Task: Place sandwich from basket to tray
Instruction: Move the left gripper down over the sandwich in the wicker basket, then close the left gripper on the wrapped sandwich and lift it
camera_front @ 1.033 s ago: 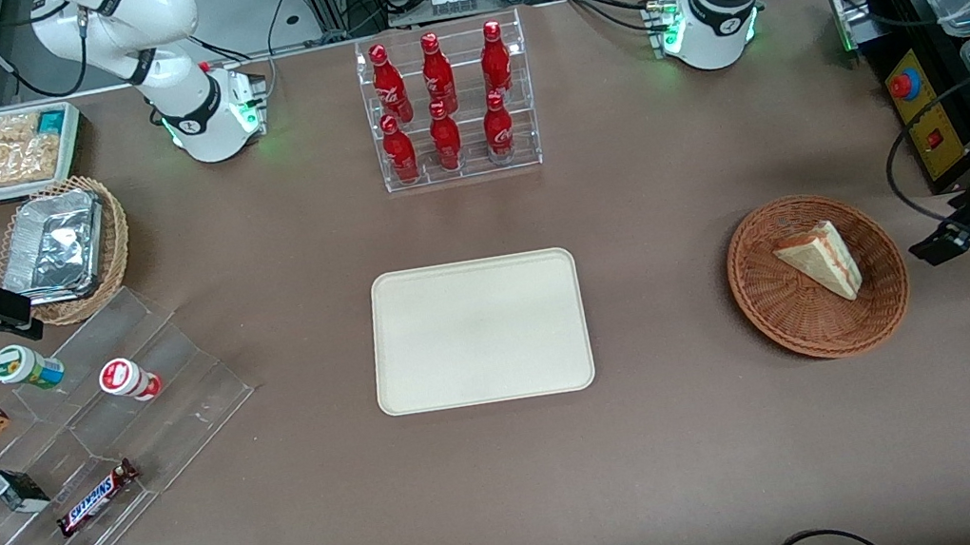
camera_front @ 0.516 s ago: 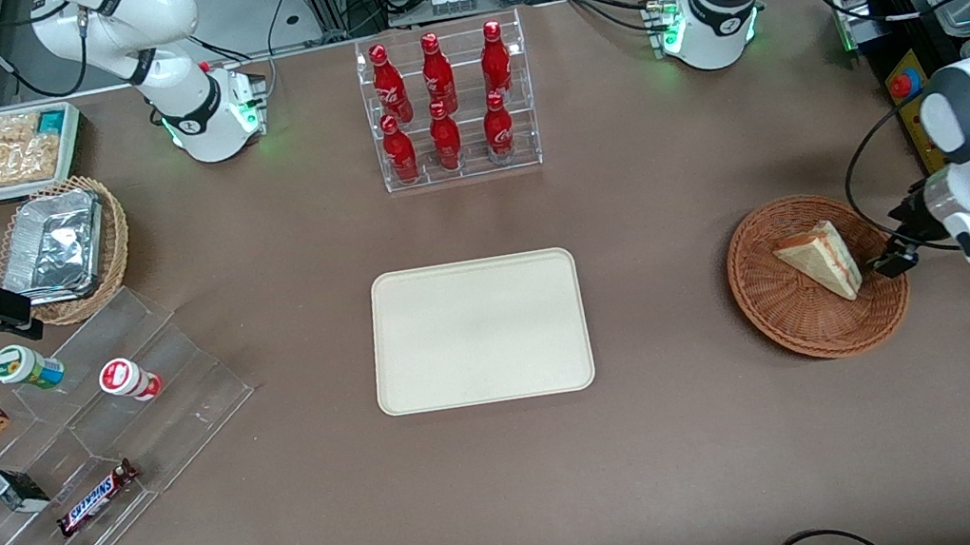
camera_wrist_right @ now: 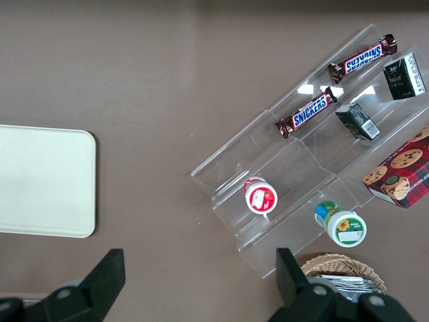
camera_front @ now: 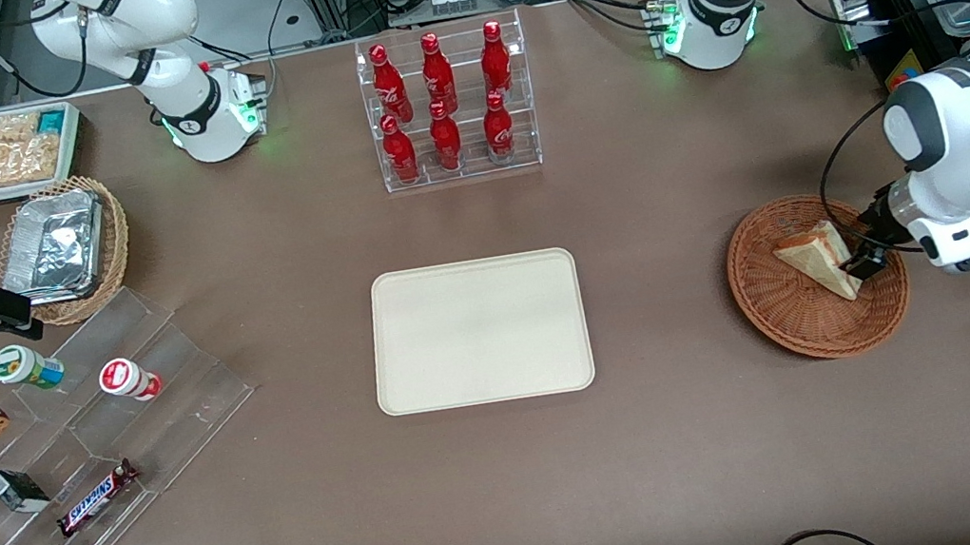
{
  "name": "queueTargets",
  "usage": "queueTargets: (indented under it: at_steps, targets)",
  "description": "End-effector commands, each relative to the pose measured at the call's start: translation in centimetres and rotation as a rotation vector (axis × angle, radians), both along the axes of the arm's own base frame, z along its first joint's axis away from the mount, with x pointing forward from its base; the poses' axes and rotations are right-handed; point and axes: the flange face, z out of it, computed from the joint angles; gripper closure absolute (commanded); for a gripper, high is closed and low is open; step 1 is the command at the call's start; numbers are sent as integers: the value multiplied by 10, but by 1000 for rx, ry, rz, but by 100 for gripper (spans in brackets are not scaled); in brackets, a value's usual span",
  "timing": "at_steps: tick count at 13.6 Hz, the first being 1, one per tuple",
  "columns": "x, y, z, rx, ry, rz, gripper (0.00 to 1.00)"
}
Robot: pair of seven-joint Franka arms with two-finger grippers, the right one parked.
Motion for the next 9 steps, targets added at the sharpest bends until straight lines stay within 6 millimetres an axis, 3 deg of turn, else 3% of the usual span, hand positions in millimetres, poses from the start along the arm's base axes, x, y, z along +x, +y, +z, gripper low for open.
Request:
queueTargets:
  at_steps: [1,9]
  targets:
    - [2,-15,0,-7,-16,4,0]
    - [-8,-32,-29,-3,28,-35,2]
